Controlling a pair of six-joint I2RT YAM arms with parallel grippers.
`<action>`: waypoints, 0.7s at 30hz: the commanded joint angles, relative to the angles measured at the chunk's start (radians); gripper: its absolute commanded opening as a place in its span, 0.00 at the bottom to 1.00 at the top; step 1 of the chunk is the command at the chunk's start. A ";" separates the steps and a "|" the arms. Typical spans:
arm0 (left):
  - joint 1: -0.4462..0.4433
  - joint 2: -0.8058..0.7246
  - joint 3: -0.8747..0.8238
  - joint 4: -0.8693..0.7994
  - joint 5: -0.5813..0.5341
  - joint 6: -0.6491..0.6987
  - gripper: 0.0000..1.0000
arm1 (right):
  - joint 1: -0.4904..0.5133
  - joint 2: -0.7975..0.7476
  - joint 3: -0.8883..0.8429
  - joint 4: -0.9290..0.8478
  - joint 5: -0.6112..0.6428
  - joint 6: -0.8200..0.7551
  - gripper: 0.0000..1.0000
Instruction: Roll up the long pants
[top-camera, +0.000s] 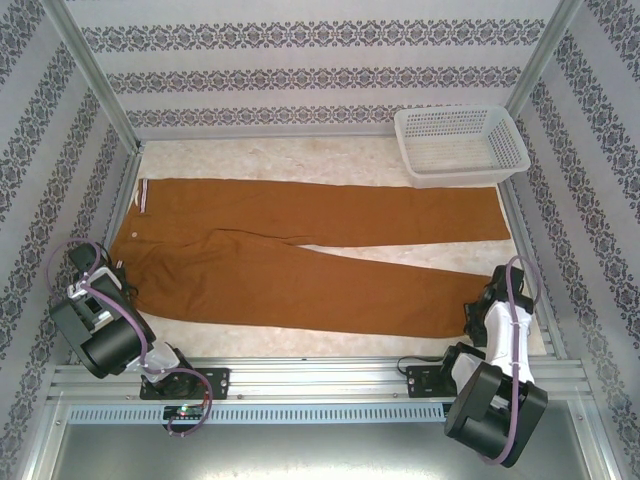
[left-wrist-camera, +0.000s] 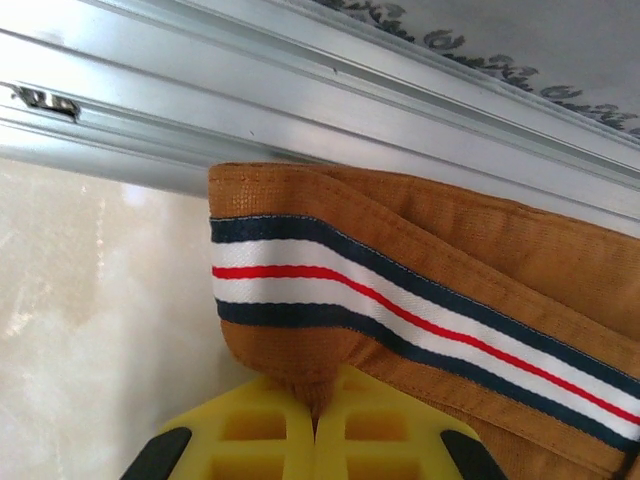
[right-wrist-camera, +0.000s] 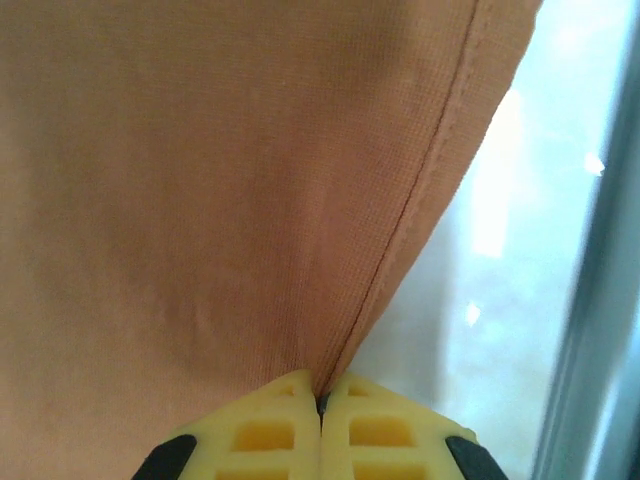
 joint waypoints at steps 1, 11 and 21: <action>-0.007 -0.032 0.006 -0.034 0.086 -0.036 0.00 | 0.012 0.016 0.143 0.098 -0.020 -0.164 0.00; -0.023 -0.256 0.102 -0.179 0.097 0.072 0.00 | 0.014 0.226 0.420 0.167 -0.143 -0.304 0.00; -0.042 -0.217 0.345 -0.218 0.152 0.034 0.00 | 0.013 0.532 0.769 0.166 -0.202 -0.364 0.00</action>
